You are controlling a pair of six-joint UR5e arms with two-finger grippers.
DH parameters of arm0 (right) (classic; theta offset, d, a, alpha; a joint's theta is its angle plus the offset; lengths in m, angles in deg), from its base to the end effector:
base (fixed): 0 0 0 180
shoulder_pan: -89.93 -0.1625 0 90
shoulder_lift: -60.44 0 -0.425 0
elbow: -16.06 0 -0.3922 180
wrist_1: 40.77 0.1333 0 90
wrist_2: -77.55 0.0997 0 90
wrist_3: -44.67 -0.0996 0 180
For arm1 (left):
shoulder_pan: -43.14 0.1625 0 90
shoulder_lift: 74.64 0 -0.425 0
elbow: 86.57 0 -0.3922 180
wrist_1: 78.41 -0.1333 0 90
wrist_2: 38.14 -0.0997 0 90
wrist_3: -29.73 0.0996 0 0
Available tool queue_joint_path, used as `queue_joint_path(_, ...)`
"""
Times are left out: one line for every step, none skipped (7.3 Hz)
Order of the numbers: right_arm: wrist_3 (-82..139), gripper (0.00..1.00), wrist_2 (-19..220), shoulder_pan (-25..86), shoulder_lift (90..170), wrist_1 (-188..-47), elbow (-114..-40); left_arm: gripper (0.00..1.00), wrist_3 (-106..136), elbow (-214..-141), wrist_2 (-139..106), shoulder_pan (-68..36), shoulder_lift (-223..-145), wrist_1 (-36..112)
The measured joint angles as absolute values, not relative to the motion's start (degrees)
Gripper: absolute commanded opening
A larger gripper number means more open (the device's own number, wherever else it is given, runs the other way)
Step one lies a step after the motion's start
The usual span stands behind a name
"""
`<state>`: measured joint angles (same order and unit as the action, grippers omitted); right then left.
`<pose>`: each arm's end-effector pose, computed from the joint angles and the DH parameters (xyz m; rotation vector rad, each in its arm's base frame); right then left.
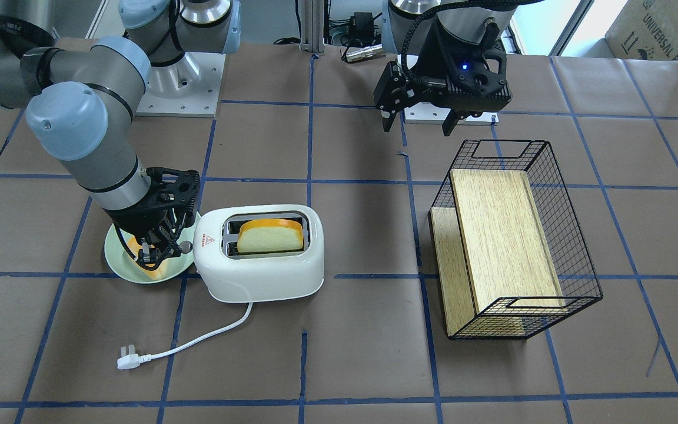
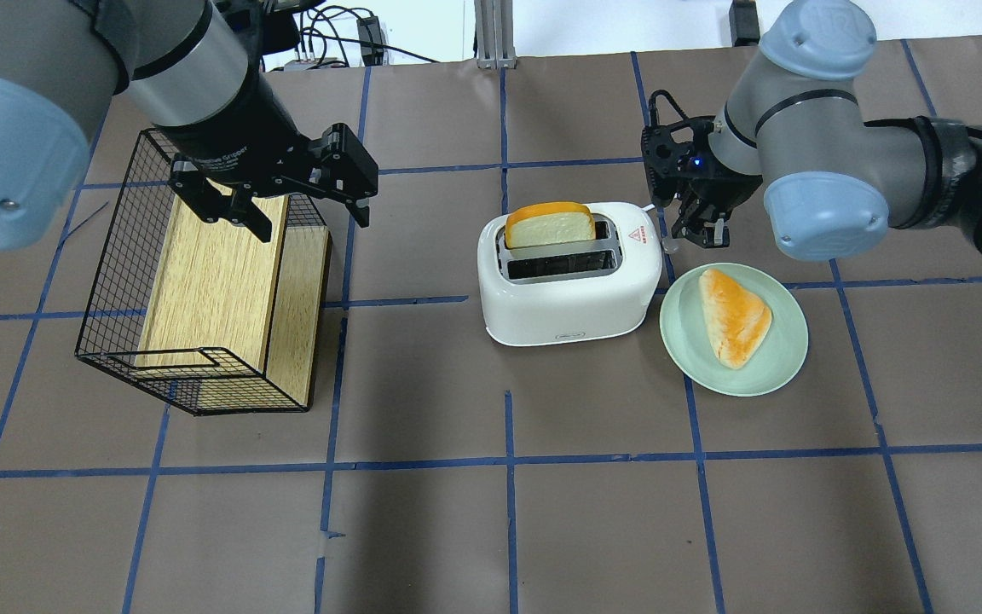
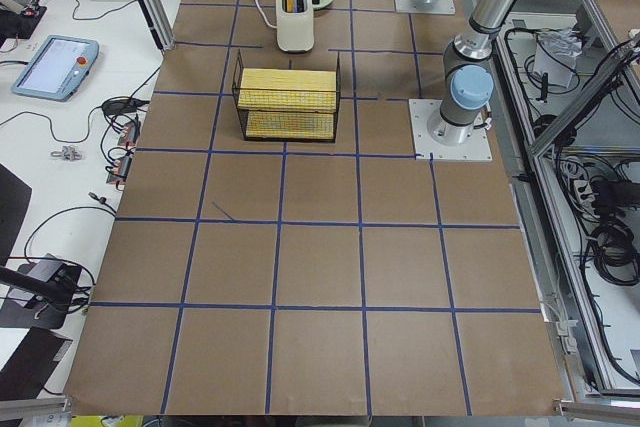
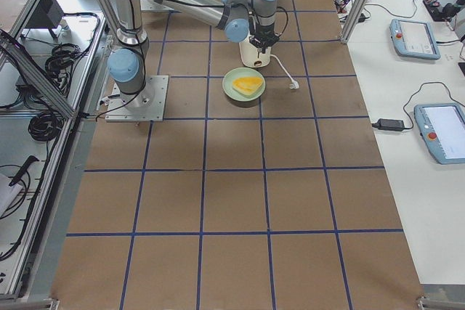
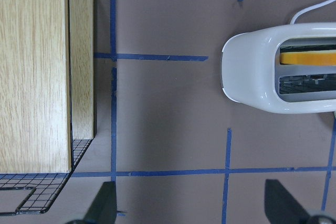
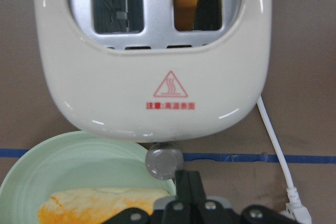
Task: Press toaster with right arm
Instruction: 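Lower the right gripper onto the toaster lever, pressing it down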
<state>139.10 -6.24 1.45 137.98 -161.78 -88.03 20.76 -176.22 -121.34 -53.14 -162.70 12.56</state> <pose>0.1294 -0.5533 0.3112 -2.2660 2.1447 -0.2071 -0.1967 -0.4607 0.5064 0.0688 -3.0201 0.0107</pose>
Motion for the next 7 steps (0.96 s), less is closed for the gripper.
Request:
queue_joint_path(139.09,0.09,-6.22,1.43,137.86,-161.79,-88.06,1.0,20.77,-176.22,-121.34,-53.13,-162.7,12.56)
queue_joint_path(139.12,0.09,-6.21,1.4,137.61,-161.79,-88.07,1.0,20.76,-176.22,-121.33,-53.11,-162.7,12.56)
queue_joint_path(139.12,0.09,-6.21,1.37,137.15,-161.8,-88.11,1.0,20.76,-176.22,-121.35,-53.12,-162.71,12.56)
queue_joint_path(139.11,0.09,-6.19,1.36,136.76,-161.82,-88.34,1.0,20.76,-176.22,-121.35,-53.13,-162.7,12.56)
queue_joint_path(139.12,0.09,-6.15,1.32,136.58,-162.13,-88.81,1.0,20.76,-176.22,-121.34,-53.12,-162.7,12.56)
queue_joint_path(139.14,0.09,-6.13,1.28,136.46,-162.7,-89.22,1.0,20.76,-176.22,-121.33,-53.13,-162.71,12.56)
queue_joint_path(139.17,0.09,-6.1,1.28,136.18,-163.04,-89.4,1.0,20.76,-176.22,-121.33,-53.15,-162.7,12.56)
